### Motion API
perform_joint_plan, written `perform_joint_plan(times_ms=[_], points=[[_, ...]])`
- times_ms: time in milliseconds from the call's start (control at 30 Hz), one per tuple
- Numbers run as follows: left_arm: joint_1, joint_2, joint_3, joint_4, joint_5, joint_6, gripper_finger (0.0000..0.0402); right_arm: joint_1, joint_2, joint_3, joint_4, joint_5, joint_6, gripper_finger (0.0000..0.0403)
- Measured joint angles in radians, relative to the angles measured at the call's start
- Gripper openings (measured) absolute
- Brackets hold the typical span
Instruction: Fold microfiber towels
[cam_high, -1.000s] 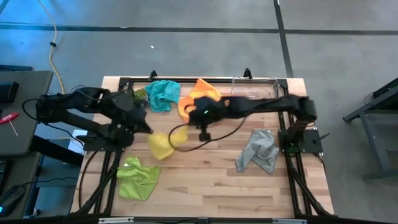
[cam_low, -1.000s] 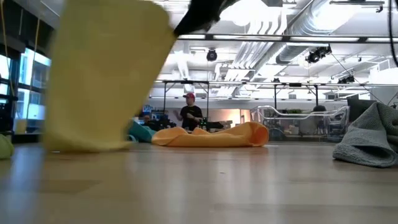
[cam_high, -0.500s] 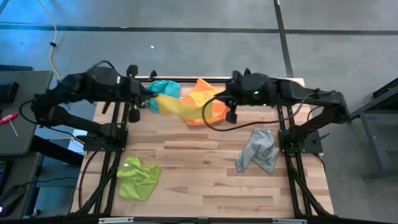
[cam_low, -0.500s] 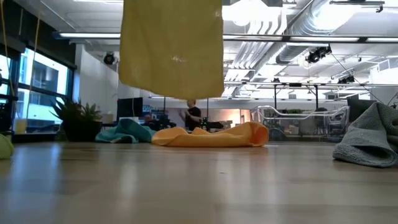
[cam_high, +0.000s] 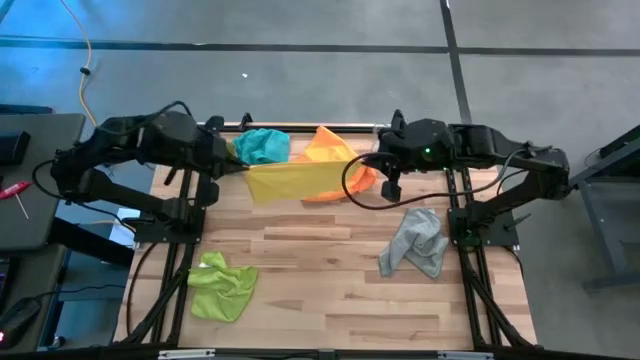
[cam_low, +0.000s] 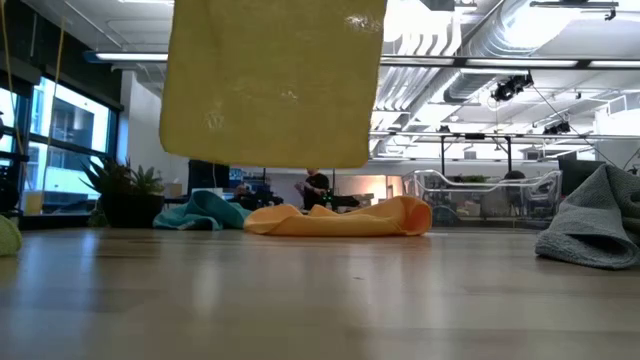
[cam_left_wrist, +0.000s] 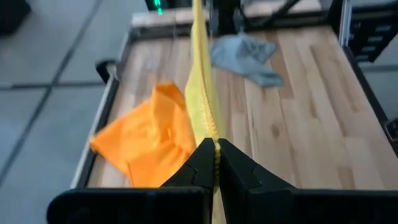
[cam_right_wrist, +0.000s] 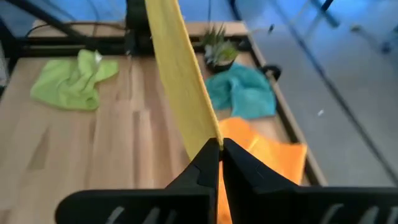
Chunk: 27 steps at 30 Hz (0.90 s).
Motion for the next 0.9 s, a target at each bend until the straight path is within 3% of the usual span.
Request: perform_joint_plan(times_ms=[233,500,633,900], points=[[-0.041,0.030,-0.057,-0.026,0.001,-0.033,0.0000,0.083,0.035,-0.017,-0.072,0.055,0.059,0.0000],[-0.127,0.032,-0.224,0.009,-0.054,-0.058,0.0000,0.162,0.032,-0.220,-0.037,0.175,0.140,0.0000],[-0.128,0.031,-0.227,0.030,-0.074,0.028,0.0000,0.146,0.028,-0.220,-0.046,0.194,0.077,0.0000],[-0.128,0.027,-0.218,0.000,-0.232,0.244,0.0000,0.091,0.021,-0.104,-0.138,0.260,-0.056,0.0002]])
